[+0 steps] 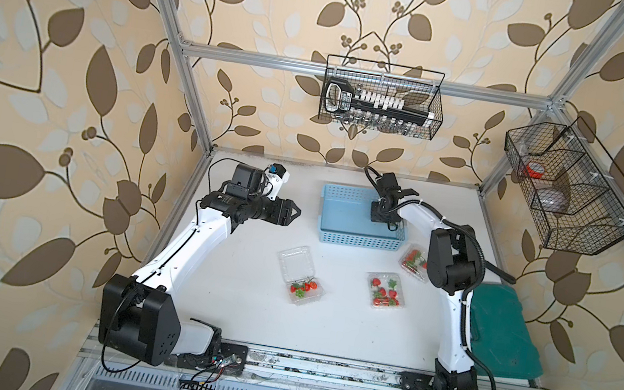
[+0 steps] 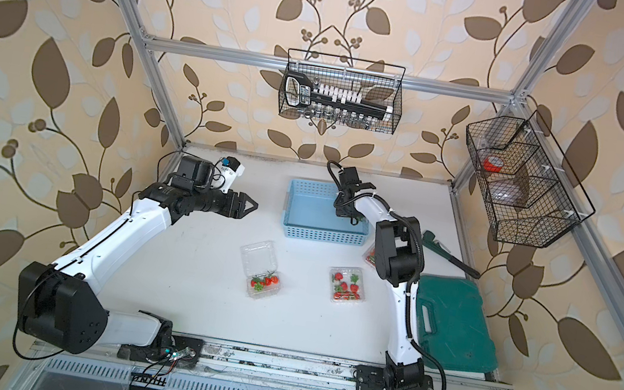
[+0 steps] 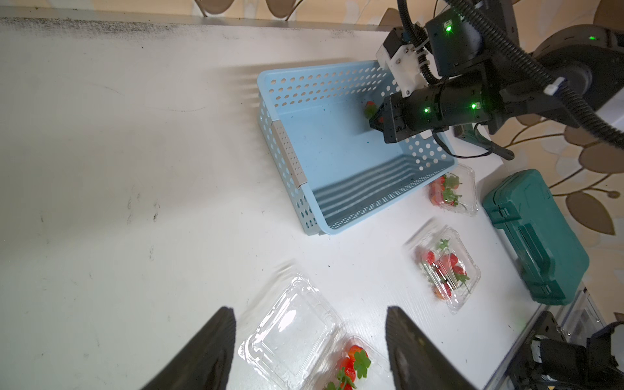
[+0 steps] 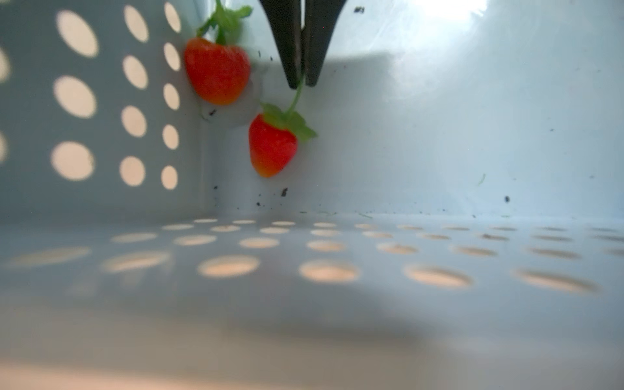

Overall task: Pack strawberries into containers
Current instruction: Pick up the strawberry from the basket, then place the strawberry in the packing box.

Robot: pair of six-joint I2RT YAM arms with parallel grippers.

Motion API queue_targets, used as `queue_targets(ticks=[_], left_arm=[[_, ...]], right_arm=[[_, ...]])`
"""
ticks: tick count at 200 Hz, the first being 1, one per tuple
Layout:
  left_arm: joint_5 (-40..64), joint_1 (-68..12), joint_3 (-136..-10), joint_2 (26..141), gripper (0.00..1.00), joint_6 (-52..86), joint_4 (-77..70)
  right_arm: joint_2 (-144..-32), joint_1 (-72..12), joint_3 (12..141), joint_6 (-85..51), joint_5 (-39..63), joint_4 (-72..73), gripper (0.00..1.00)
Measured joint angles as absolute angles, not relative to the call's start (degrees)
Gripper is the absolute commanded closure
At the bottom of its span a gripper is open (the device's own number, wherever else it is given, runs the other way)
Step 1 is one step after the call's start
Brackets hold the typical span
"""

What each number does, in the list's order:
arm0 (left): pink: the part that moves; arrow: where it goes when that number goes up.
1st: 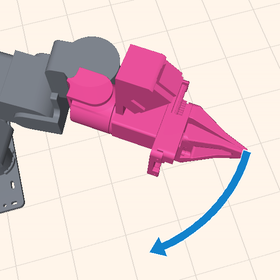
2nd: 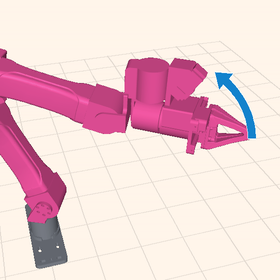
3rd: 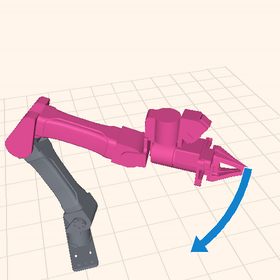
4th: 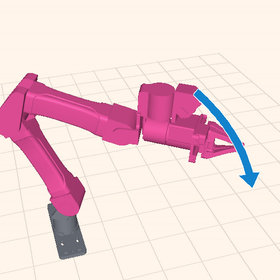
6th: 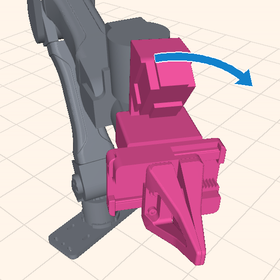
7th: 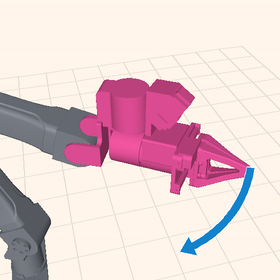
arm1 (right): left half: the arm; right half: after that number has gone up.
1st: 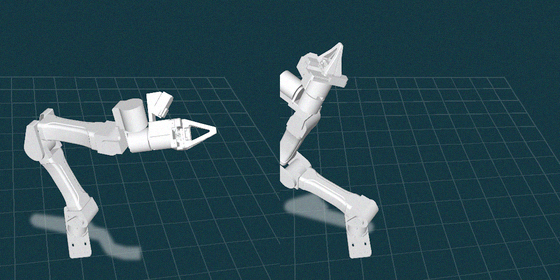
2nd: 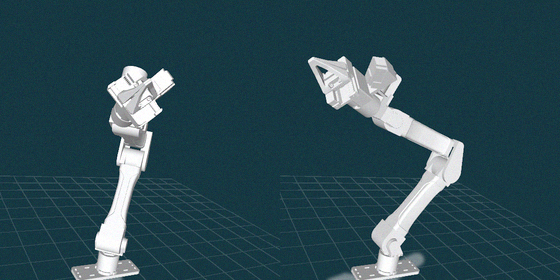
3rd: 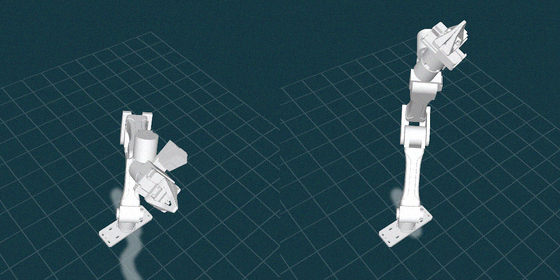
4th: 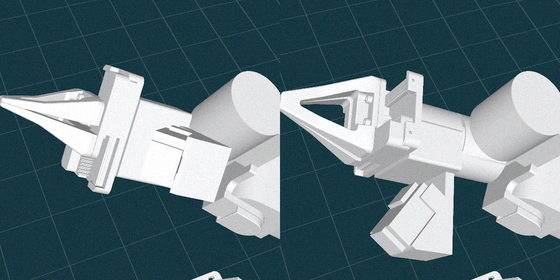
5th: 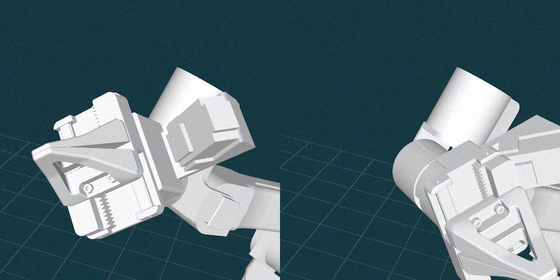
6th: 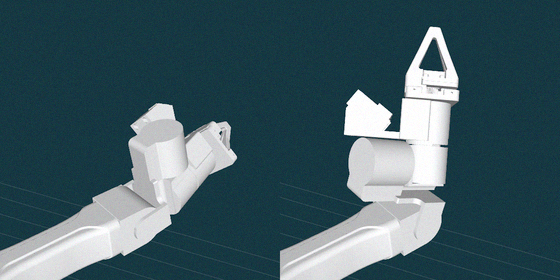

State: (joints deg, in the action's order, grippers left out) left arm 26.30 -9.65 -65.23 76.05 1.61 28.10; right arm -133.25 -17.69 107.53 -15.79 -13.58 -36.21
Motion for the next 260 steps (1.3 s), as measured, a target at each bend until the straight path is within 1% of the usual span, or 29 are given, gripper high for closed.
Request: queue_targets(ticks=[54, 95, 120, 138, 167, 187, 217, 241, 260], left_arm=[[26.3, -9.65, -65.23, 76.05, 0.28, 1.61, 28.12], [26.33, -9.65, -65.23, 76.05, 0.28, 1.61, 28.12], [26.33, -9.65, -65.23, 76.05, 0.28, 1.61, 28.12], [26.3, -9.65, -65.23, 76.05, 0.28, 1.61, 28.1], [26.3, -9.65, -65.23, 76.05, 0.28, 1.63, 28.14], [26.28, -9.65, -65.23, 76.05, 0.28, 1.61, 28.16], [25.89, -9.65, -65.23, 76.05, 0.28, 1.61, 28.23], [25.1, -9.65, -65.23, 76.05, 0.28, 1.61, 28.4], [24.99, -9.65, -65.23, 76.05, 0.28, 1.61, 28.49]], right_arm=[[-131.55, -17.58, 107.15, -14.06, -12.69, -35.42, 1.0], [-123.13, -17.69, 102.67, -13.41, -9.47, -34.2, 1.0], [-116.22, -19.33, 97.17, -12.64, -6.35, -32.21, 1.0], [-110.56, -22.48, 90.89, -11.81, -3.22, -30.28, 1.0], [-101.69, -28.49, 79.77, -11.22, 4.86, -27.62, 1.0], [-97.84, -32.91, 75.18, -10.85, 9.13, -27.09, 1.0], [-97.1, -41.15, 72.53, -10.37, 13.37, -26.59, 1.0], [-97.86, -48.62, 72.12, -9.78, 14.59, -27.05, 1.0], [-98.7, -52.56, 72.12, -9.34, 15.22, -27.35, 1.0]])
